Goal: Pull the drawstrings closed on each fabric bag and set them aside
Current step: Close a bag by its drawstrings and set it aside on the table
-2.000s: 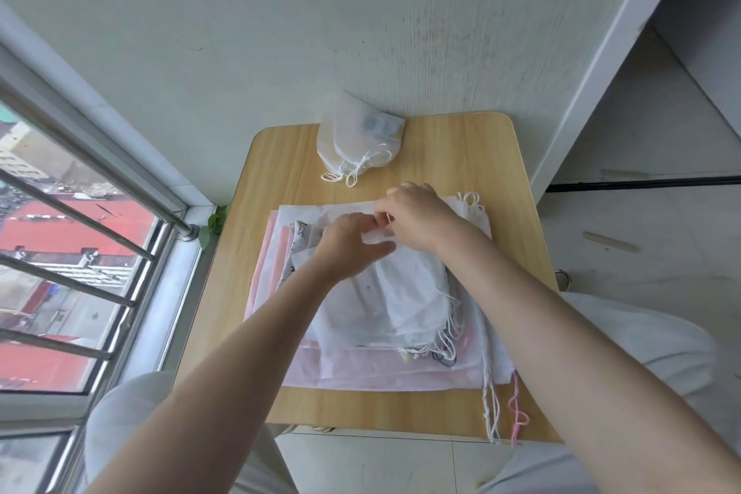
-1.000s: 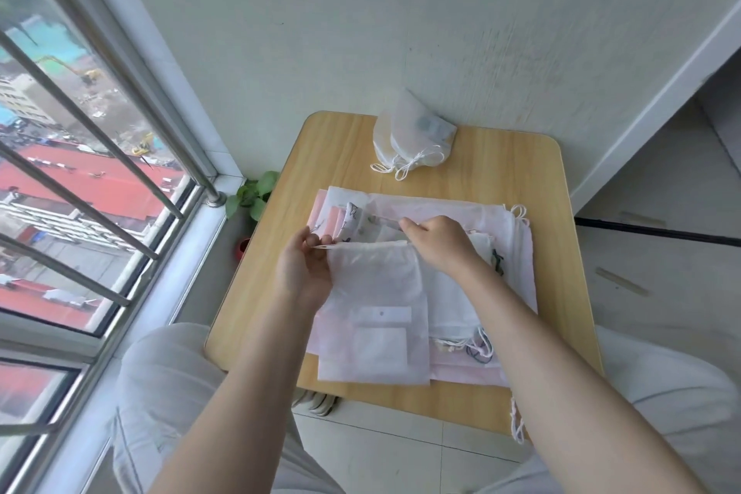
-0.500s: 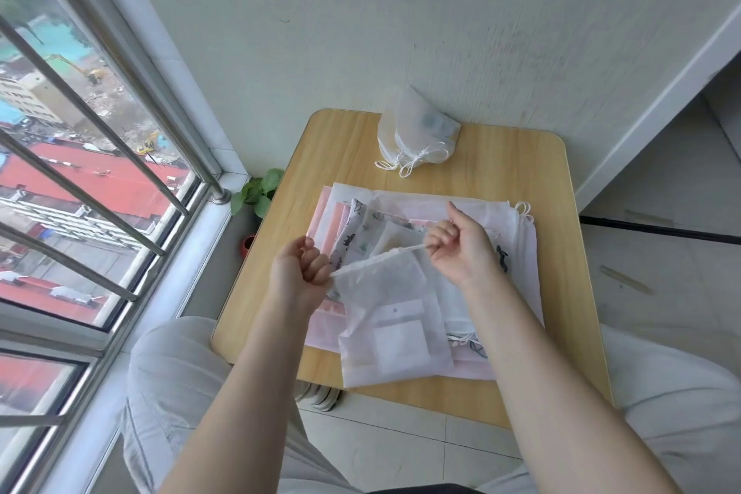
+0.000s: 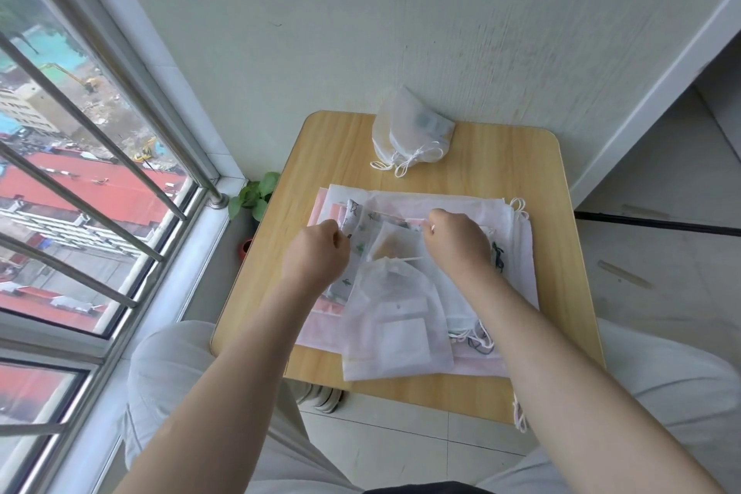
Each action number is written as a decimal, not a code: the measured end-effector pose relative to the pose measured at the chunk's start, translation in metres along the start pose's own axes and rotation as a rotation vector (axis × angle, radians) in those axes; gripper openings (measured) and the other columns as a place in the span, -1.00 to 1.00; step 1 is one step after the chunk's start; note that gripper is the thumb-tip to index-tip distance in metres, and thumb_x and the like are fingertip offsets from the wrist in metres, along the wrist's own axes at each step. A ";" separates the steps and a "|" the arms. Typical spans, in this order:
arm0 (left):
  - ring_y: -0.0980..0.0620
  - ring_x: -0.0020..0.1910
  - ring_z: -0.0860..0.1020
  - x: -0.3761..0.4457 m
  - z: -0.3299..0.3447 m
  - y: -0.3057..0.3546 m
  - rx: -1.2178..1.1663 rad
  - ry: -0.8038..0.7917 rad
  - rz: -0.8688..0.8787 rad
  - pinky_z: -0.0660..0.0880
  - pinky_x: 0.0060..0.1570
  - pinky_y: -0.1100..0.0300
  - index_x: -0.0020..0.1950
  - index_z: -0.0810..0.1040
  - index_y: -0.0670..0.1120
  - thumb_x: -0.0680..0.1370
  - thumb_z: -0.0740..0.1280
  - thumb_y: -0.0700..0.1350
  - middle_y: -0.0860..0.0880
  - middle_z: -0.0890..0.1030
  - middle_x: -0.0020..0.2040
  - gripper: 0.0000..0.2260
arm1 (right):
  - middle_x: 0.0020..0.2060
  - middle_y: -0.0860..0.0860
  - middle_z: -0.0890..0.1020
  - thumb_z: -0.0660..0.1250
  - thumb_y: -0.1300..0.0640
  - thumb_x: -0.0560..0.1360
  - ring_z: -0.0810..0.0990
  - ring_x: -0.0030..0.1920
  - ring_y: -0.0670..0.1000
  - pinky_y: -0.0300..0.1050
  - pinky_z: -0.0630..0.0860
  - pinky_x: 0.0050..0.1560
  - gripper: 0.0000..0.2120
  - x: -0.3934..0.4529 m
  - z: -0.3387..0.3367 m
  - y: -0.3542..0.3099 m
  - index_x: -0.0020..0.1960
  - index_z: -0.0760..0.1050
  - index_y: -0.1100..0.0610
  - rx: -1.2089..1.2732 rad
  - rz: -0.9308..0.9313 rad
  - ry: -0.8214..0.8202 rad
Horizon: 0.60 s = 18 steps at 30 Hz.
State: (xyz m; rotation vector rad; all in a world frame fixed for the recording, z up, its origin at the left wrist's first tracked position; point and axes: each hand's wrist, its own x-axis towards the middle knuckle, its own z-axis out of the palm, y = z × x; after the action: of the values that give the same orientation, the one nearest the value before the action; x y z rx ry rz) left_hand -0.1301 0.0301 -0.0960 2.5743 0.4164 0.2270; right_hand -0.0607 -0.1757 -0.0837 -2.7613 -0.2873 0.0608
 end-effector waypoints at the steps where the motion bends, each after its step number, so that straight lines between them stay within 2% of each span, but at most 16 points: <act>1: 0.04 -0.50 0.13 -0.002 0.001 0.003 0.005 -0.003 -0.005 0.07 -0.45 0.20 -0.40 0.14 -0.09 0.52 0.19 -0.24 0.00 0.19 -0.50 -0.66 | -0.16 0.24 0.60 0.14 0.20 0.59 0.41 -0.26 0.20 -0.09 0.30 -0.30 -0.84 -0.001 -0.001 0.000 -0.17 0.32 0.16 -0.014 0.009 -0.014; 3: 0.02 -0.48 0.16 -0.004 0.005 0.007 0.005 -0.033 -0.044 0.09 -0.44 0.20 -0.40 0.15 -0.10 0.52 0.19 -0.23 0.00 0.21 -0.49 -0.67 | -0.08 0.23 0.61 0.13 0.20 0.59 0.49 -0.17 0.22 -0.10 0.32 -0.25 -0.85 -0.002 -0.001 0.003 -0.12 0.41 0.17 -0.013 0.031 -0.051; 5: -0.01 -0.44 0.24 -0.002 0.009 0.011 -0.051 -0.096 -0.129 0.16 -0.43 0.18 -0.38 0.26 -0.14 0.53 0.19 -0.17 -0.01 0.28 -0.46 -0.72 | -0.12 0.15 0.60 0.14 0.17 0.58 0.46 -0.18 0.17 -0.12 0.30 -0.25 -0.80 -0.001 -0.001 0.006 -0.23 0.33 0.12 0.015 0.044 -0.104; 7: 0.02 -0.44 0.31 -0.001 0.006 0.019 -0.261 -0.158 -0.235 0.24 -0.40 0.19 -0.27 0.52 -0.15 0.55 0.22 -0.09 0.03 0.37 -0.46 -0.75 | -0.32 0.03 0.47 0.18 0.12 0.54 0.38 -0.28 0.09 -0.13 0.24 -0.32 -0.71 0.003 -0.004 0.008 -0.33 0.20 0.09 0.186 0.085 -0.183; 9: 0.06 -0.48 0.32 -0.003 0.000 0.030 -0.604 -0.194 -0.293 0.28 -0.42 0.23 -0.15 0.66 -0.07 0.58 0.28 -0.04 0.05 0.41 -0.47 -0.79 | -0.38 0.02 0.34 0.19 0.08 0.49 0.32 -0.35 0.03 -0.12 0.24 -0.32 -0.75 0.006 -0.014 0.000 -0.31 0.21 0.10 0.463 0.124 -0.271; 11: 0.08 -0.52 0.31 -0.003 -0.005 0.043 -0.831 -0.193 -0.335 0.27 -0.48 0.28 -0.07 0.68 -0.08 0.59 0.31 -0.04 0.00 0.41 -0.47 -0.81 | -0.35 0.06 0.37 0.18 0.07 0.43 0.37 -0.35 0.03 -0.10 0.34 -0.25 -0.82 0.006 -0.028 -0.012 -0.28 0.33 0.15 0.675 0.117 -0.324; 13: 0.11 -0.54 0.30 -0.002 -0.008 0.056 -0.864 -0.204 -0.354 0.24 -0.51 0.32 -0.04 0.68 -0.09 0.60 0.29 -0.08 0.00 0.40 -0.46 -0.82 | -0.30 0.04 0.40 0.20 0.10 0.41 0.38 -0.32 -0.03 -0.11 0.33 -0.19 -0.77 0.005 -0.040 -0.025 -0.32 0.36 0.24 0.772 0.038 -0.315; 16: 0.10 -0.51 0.27 0.001 -0.013 0.075 -0.885 -0.321 -0.337 0.16 -0.50 0.28 -0.18 0.60 -0.09 0.59 0.24 -0.16 0.01 0.39 -0.41 -0.80 | -0.26 -0.04 0.48 0.29 0.20 0.41 0.47 -0.18 -0.11 -0.18 0.36 -0.13 -0.71 0.006 -0.056 -0.041 -0.45 0.33 0.19 0.876 -0.067 -0.254; 18: 0.05 -0.47 0.26 0.003 -0.018 0.082 -0.901 -0.410 -0.297 0.11 -0.45 0.21 -0.27 0.47 -0.14 0.54 0.20 -0.22 -0.06 0.39 -0.36 -0.81 | -0.28 0.04 0.50 0.30 0.26 0.42 0.50 -0.14 -0.04 -0.20 0.38 -0.16 -0.70 0.009 -0.062 -0.046 -0.46 0.34 0.17 0.917 -0.062 -0.272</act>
State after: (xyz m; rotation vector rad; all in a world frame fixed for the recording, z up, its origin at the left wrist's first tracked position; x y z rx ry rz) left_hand -0.1109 -0.0278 -0.0375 1.5933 0.4084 -0.1884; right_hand -0.0556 -0.1539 -0.0094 -1.8275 -0.3125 0.4365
